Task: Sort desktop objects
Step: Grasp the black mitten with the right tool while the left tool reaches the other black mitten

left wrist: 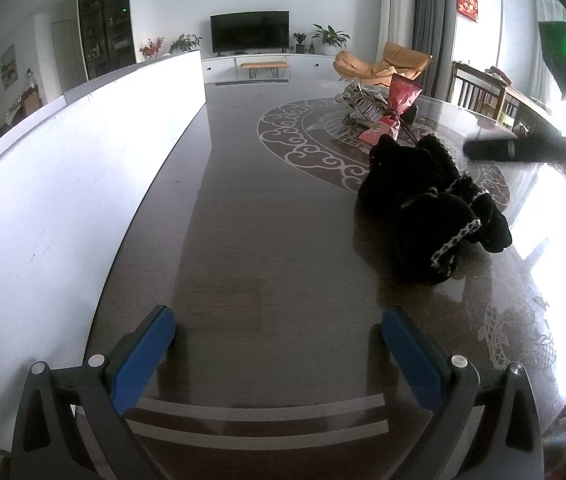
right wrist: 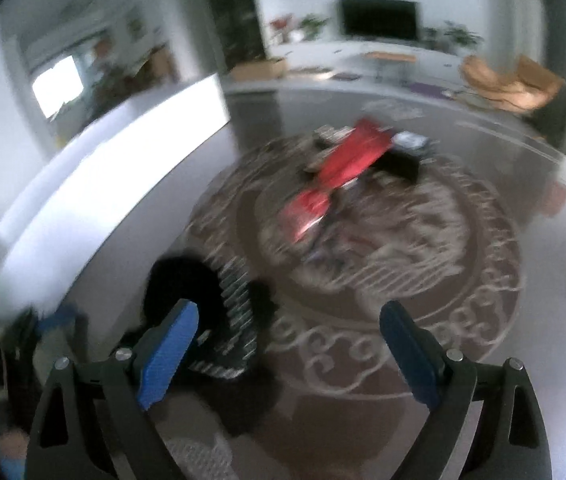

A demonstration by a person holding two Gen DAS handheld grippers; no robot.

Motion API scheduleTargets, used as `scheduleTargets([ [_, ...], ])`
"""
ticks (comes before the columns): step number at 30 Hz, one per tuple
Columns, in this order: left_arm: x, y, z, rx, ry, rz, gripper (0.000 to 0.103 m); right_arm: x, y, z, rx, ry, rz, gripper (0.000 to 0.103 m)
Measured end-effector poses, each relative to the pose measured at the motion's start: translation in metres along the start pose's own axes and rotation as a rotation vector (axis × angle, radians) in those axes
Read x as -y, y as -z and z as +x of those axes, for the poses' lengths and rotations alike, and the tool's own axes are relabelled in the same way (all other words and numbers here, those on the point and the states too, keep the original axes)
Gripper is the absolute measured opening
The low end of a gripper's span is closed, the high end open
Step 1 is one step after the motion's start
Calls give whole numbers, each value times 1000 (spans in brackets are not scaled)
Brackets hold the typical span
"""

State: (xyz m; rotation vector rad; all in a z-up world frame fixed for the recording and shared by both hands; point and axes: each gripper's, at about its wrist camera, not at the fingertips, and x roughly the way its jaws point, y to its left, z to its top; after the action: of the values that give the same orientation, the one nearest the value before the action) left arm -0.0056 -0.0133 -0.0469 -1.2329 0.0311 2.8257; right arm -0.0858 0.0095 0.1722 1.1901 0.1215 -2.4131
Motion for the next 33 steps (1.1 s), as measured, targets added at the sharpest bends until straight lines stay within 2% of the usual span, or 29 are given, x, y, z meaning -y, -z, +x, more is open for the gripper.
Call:
scheduleTargets([
  [3,0,0,0,0,0,0,103,-20,14,19,-55,42,-115,81],
  [5,0,-1,1,0,0,0,103,-29,16,32,-75,61,-144,79],
  [8,0,0,1,0,-1,0,103,-41,15,48,-92,30,-150,68],
  [10,0,0,0,0,-1,0,103,-46,14,53,-92,35,-159,43],
  [11,0,0,1,0,0,0,103,-47,13,54,-78,43,-157,39],
  [16,0,2,-1,0,0,-1,103,-20,18,48,-62,100,-50,40],
  [20,0,2,0,-1,-1,-1,103,20,38,24,-52,192,34,40],
  [24,0,1,1,-4,-2,-4,103,43,54,7,-43,232,98,42],
  [26,0,0,2,-9,-2,-5,103,45,57,3,-36,229,101,46],
  [27,1,0,1,-11,-2,-6,103,45,58,3,-33,229,98,54],
  [28,1,1,0,-15,-3,-7,103,44,60,3,-31,229,93,67],
  [30,2,3,-1,-21,-4,-8,103,41,63,4,-20,234,85,77],
  [33,4,5,-3,-29,2,0,103,41,62,8,-16,235,97,81],
])
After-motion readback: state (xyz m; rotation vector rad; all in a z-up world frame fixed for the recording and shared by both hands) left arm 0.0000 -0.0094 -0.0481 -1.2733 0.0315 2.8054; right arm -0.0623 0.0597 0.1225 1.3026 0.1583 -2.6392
